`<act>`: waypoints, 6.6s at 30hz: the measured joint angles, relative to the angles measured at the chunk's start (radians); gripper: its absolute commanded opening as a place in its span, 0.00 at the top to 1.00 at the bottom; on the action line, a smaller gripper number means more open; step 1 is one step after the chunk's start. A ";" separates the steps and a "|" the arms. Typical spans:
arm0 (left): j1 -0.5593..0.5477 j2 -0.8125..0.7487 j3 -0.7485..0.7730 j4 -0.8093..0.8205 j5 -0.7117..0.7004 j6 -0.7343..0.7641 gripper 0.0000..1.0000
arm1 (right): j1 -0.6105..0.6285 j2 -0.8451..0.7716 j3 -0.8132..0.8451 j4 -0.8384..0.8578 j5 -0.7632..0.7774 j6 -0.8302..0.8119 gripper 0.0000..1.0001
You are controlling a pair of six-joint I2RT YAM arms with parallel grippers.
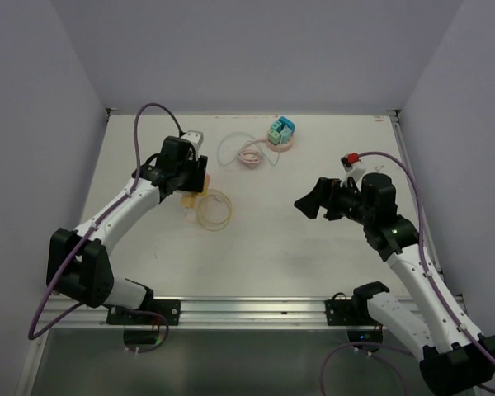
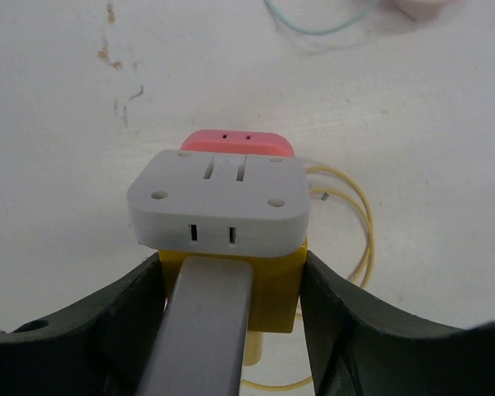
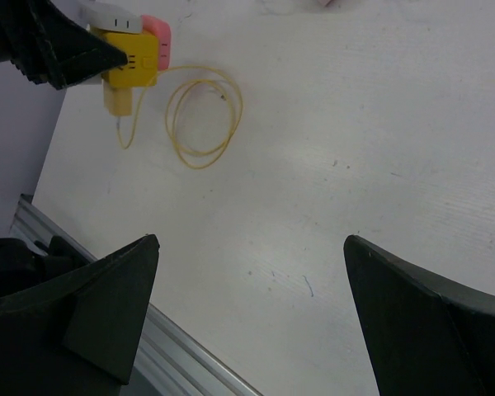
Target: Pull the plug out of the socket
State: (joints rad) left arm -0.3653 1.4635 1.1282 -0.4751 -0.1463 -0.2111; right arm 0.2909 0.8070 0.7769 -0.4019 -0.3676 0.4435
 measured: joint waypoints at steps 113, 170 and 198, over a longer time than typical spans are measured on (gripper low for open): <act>-0.250 -0.301 -0.393 0.225 0.442 0.172 0.91 | 0.453 0.616 0.145 0.328 0.198 0.142 0.16; -0.250 -0.352 -0.424 0.234 0.430 0.172 0.97 | 0.389 0.713 0.204 0.359 0.104 0.449 0.72; -0.263 -0.235 -0.385 0.338 0.487 0.152 1.00 | 0.256 0.648 0.188 0.297 -0.013 0.384 1.00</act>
State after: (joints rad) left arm -0.6281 1.2289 0.7437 -0.1368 0.3405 -0.0593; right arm 0.5465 1.4551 0.9649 -0.1047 -0.3809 0.8272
